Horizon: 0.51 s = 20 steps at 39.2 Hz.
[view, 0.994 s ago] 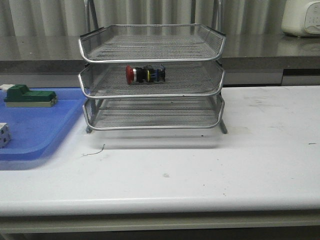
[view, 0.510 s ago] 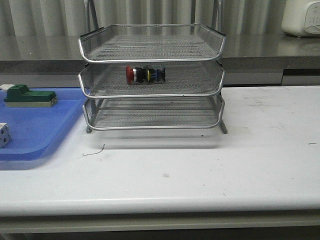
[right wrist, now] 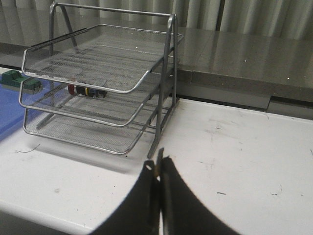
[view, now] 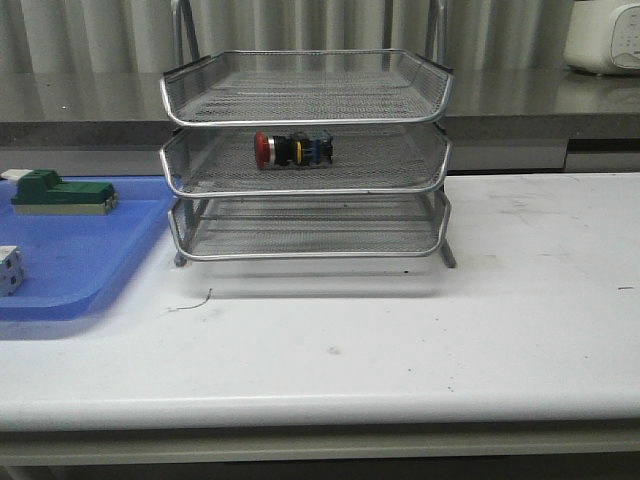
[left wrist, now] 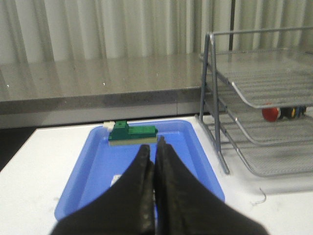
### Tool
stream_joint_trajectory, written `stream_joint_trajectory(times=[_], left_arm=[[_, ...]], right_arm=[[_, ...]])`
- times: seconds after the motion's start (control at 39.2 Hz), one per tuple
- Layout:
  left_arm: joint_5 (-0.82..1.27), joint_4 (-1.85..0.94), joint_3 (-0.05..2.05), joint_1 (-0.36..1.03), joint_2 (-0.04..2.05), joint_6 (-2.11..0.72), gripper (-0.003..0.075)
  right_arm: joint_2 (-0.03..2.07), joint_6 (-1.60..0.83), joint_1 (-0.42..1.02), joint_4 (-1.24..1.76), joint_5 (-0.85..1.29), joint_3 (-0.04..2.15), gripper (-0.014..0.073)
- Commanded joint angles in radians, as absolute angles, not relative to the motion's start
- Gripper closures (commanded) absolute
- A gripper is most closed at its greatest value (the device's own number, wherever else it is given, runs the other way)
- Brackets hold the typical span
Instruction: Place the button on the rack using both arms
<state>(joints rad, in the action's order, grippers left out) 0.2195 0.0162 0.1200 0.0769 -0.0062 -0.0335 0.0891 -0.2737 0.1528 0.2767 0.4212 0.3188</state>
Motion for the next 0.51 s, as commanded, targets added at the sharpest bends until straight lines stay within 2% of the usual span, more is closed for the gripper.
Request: stream_joint_trajectory(times=[0.0,0.15,0.48], left_arm=[[0.105,0.019,0.074,0.077,-0.025,-0.015,0.0739],[0.028,0.013,-0.019,0.077,-0.025,-0.015,0.0739],[0.053,0.008,-0.015,0.077,-0.025,-0.015,0.0739]], right_arm=[[0.100,-0.277,0.147,0.277,0.348,0.343,0.0704],[0.100,-0.277,0.147,0.277,0.350,0.342,0.0704],[0.100,-0.277,0.147,0.277,0.350,0.342,0.0704]])
